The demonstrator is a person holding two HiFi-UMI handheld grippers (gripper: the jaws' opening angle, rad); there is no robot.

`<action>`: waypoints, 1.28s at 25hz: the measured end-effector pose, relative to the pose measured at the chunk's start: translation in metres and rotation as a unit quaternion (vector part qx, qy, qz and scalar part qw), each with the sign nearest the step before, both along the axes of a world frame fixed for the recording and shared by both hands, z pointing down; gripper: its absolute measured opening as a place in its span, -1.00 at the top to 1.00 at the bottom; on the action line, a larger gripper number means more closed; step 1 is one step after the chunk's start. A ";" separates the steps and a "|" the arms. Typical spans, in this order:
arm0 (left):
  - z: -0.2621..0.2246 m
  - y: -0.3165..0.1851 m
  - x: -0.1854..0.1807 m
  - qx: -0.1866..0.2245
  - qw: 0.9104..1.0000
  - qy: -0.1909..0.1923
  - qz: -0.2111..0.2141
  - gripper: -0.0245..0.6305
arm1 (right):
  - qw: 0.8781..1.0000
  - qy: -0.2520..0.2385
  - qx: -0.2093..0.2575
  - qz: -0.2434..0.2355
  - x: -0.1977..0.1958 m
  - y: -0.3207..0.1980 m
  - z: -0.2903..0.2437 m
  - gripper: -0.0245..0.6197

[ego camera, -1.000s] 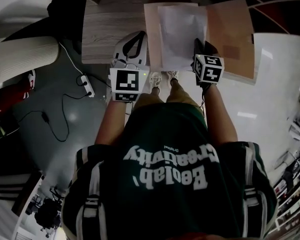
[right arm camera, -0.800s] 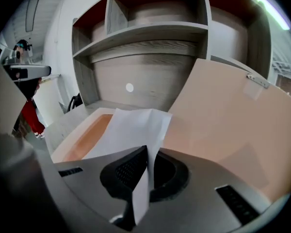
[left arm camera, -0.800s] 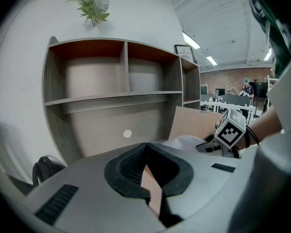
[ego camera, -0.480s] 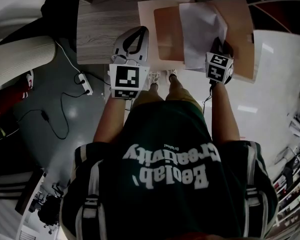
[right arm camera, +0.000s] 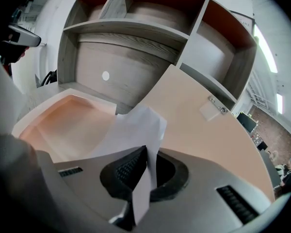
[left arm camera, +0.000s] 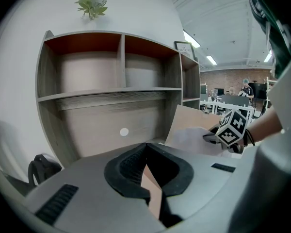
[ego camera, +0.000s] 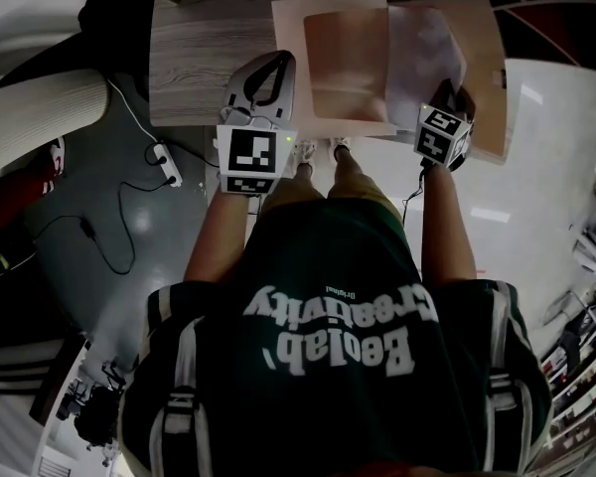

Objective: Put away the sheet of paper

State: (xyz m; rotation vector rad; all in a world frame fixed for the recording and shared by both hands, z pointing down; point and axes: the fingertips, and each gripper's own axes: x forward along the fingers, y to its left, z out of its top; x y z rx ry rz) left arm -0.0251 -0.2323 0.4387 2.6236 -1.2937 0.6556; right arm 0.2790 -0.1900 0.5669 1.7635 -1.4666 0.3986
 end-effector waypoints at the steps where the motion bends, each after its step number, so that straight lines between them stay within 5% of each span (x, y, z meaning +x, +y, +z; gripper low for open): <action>1: 0.000 0.000 0.000 0.000 1.000 0.000 0.000 0.88 | 1.000 -0.006 -0.002 -0.001 -0.001 0.001 0.004 0.82; 12: 0.006 0.004 0.000 -0.005 1.000 -0.006 -0.001 0.88 | 0.998 -0.051 -0.013 -0.030 -0.017 -0.012 0.033 0.82; 32: 0.008 0.005 -0.011 -0.011 0.999 -0.010 -0.030 0.88 | 0.981 -0.110 -0.058 -0.152 -0.089 -0.031 0.056 0.82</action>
